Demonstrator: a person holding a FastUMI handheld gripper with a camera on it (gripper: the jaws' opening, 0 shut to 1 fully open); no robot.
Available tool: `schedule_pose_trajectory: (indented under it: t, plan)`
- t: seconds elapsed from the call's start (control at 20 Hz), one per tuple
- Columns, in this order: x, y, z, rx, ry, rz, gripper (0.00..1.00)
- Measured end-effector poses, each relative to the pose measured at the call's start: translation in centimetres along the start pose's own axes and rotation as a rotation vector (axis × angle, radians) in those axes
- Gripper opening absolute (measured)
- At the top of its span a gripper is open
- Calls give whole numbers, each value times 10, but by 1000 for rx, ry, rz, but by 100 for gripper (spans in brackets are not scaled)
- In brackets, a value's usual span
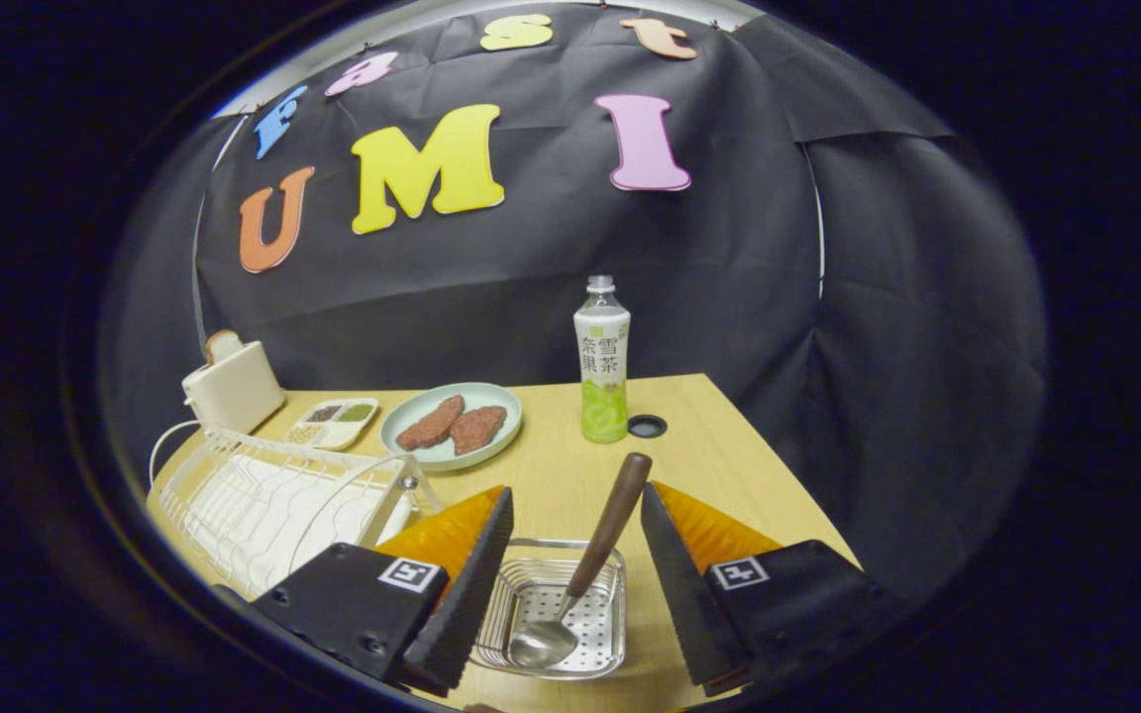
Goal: Take the plate from the dish rack, then take the spoon from the basket and place it into the plate.
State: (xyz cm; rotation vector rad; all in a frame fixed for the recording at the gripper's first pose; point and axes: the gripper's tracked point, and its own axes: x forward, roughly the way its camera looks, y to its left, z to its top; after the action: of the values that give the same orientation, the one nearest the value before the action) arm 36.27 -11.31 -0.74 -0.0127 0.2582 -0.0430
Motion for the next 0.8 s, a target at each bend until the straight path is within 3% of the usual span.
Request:
schedule_pose_trajectory:
  t: [0.2,0.3,0.5,0.8]
  plan:
    - [15,-6,-13,-10,36,-43,42]
    - [12,3,-10,11,27,-6,26]
    - [-4,1,0,-40,-19,-60,13]
    - [-47,24,34,-65,-129,-71,11]
